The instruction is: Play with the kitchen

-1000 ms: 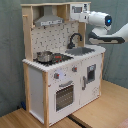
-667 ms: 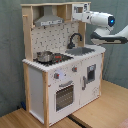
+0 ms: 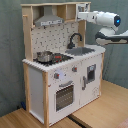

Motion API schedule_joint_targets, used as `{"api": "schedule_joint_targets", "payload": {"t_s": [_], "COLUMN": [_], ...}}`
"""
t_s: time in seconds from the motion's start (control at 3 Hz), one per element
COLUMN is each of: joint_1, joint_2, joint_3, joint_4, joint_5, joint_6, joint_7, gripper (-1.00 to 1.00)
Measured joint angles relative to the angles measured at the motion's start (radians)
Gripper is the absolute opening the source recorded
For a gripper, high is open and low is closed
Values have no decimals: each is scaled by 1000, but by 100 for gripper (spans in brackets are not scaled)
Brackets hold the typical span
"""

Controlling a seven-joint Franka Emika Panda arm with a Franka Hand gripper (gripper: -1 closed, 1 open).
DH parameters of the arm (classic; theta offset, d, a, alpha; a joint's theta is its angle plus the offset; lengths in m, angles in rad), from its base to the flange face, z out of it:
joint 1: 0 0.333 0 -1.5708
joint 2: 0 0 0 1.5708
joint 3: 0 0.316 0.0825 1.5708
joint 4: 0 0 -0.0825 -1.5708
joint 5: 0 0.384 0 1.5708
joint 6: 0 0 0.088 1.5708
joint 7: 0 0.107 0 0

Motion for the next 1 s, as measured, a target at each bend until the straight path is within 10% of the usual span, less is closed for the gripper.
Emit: {"api": "schedule_joint_targets", "payload": {"t_s": [0.33,0.67,1.0], "joint_1": [52,52,63], "joint_2": [-9,-9,-26], "joint_3": [-40,-41,-59], "joint_4": [-43,-43,-47], "joint_5": [0,0,0], "joint_6": [10,10,12], "joint_7": [-1,-1,0], "gripper": [-100,100,100]}}
